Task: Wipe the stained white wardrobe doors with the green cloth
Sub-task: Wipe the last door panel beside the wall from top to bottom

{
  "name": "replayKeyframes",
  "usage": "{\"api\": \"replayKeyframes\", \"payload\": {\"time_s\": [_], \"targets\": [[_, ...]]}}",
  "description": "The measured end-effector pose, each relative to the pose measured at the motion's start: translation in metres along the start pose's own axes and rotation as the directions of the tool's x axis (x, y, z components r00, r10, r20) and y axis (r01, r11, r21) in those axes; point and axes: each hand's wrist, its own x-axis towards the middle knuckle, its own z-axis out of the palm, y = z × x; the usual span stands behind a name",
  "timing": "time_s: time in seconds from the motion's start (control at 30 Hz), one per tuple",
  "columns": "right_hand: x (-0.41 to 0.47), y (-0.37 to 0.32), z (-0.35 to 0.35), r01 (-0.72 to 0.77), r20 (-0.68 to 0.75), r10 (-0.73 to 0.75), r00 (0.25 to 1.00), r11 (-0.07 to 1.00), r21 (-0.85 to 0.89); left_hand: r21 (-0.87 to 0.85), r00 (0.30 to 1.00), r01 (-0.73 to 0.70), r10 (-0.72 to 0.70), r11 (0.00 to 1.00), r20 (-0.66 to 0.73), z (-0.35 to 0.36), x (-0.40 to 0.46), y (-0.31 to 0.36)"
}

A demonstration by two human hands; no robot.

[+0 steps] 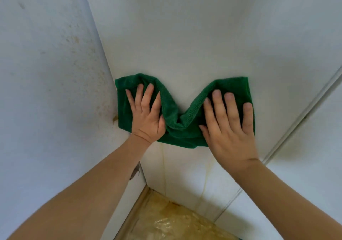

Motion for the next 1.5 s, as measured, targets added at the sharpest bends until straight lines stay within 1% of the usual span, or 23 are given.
{"api": "replayKeyframes", "payload": {"time_s": [0.1,0.17,0.27,0.33,0.43,0.5,0.6,0.63,0.7,0.73,0.8,0.83,0.9,0.93,1.0,1.03,1.07,1.1,1.17,1.27,1.37,1.43,1.5], "targets": [[-0.002,0.008,-0.003,0.071,0.048,-0.072,0.996,0.997,0.026,0.0,0.995,0.036,-0.036,0.999,0.088,-0.01,-0.003,0.005],[-0.004,0.014,-0.005,0.173,0.057,-0.174,0.983,0.985,0.025,0.002,0.986,0.072,-0.071,0.997,0.148,-0.019,-0.005,0.012],[-0.006,0.02,-0.003,0.261,-0.018,-0.26,0.965,0.965,0.022,0.03,0.962,0.171,-0.174,0.985,0.211,-0.025,-0.008,0.023],[-0.003,0.022,-0.002,0.266,-0.059,-0.263,0.963,0.962,0.063,0.006,0.95,0.243,-0.239,0.97,0.203,-0.025,-0.007,0.031],[-0.002,0.024,0.0,0.311,-0.127,-0.291,0.948,0.932,0.189,-0.175,0.93,0.359,-0.334,0.917,0.155,-0.029,0.0,0.058],[-0.003,0.024,0.001,0.339,-0.143,-0.318,0.937,0.925,0.169,-0.285,0.908,0.415,-0.411,0.864,0.074,-0.028,0.001,0.074],[-0.006,0.026,0.001,0.364,-0.141,-0.348,0.927,0.925,0.107,-0.349,0.855,0.483,-0.519,0.803,-0.011,-0.023,-0.002,0.081],[-0.004,0.027,0.001,0.364,-0.129,-0.351,0.927,0.926,0.097,-0.356,0.84,0.509,-0.542,0.784,0.007,-0.019,-0.001,0.075],[-0.002,0.03,-0.002,0.386,-0.123,-0.376,0.918,0.919,0.073,-0.333,0.861,0.496,-0.505,0.802,0.065,-0.02,-0.005,0.069],[0.0,0.032,-0.005,0.407,-0.106,-0.4,0.91,0.912,0.053,-0.303,0.866,0.498,-0.482,0.813,0.13,-0.022,-0.005,0.064],[0.009,0.031,-0.018,0.448,-0.026,-0.447,0.894,0.894,0.024,-0.227,0.807,0.587,-0.539,0.777,0.242,-0.026,-0.004,0.059],[0.013,0.032,-0.027,0.469,0.001,-0.469,0.883,0.883,0.005,-0.195,0.781,0.617,-0.564,0.762,0.268,-0.03,-0.006,0.063],[0.023,0.031,-0.042,0.526,0.053,-0.523,0.85,0.849,-0.054,-0.134,0.782,0.605,-0.554,0.785,0.285,-0.037,-0.003,0.07],[0.024,0.032,-0.046,0.559,0.066,-0.556,0.829,0.826,-0.064,-0.097,0.75,0.64,-0.592,0.763,0.294,-0.043,0.0,0.077],[0.027,0.032,-0.051,0.616,0.107,-0.609,0.786,0.786,-0.047,-0.003,0.599,0.773,-0.728,0.635,0.333,-0.051,0.005,0.083],[0.03,0.03,-0.054,0.637,0.131,-0.627,0.768,0.769,-0.053,0.017,0.547,0.809,-0.762,0.588,0.347,-0.053,0.006,0.083],[0.032,0.028,-0.056,0.653,0.15,-0.64,0.754,0.755,-0.058,0.01,0.522,0.825,-0.769,0.565,0.369,-0.054,0.007,0.083],[0.033,0.026,-0.058,0.663,0.165,-0.647,0.744,0.747,-0.059,-0.008,0.529,0.819,-0.748,0.574,0.401,-0.054,0.008,0.085],[0.034,0.027,-0.058,0.676,0.186,-0.661,0.727,0.736,-0.028,-0.086,0.575,0.793,-0.696,0.602,0.431,-0.052,0.009,0.094],[0.031,0.03,-0.059,0.683,0.169,-0.67,0.723,0.73,-0.03,-0.147,0.584,0.804,-0.719,0.576,0.377,-0.047,0.003,0.094],[0.029,0.025,-0.06,0.673,0.217,-0.656,0.722,0.74,-0.001,-0.191,0.636,0.77,-0.711,0.609,0.3,-0.037,-0.006,0.08],[0.03,0.016,-0.057,0.681,0.287,-0.651,0.703,0.733,-0.004,-0.199,0.638,0.77,-0.72,0.607,0.272,-0.029,-0.013,0.07],[0.031,0.014,-0.054,0.708,0.313,-0.664,0.679,0.705,-0.039,-0.141,0.619,0.784,-0.741,0.605,0.262,-0.017,-0.015,0.074]]}}
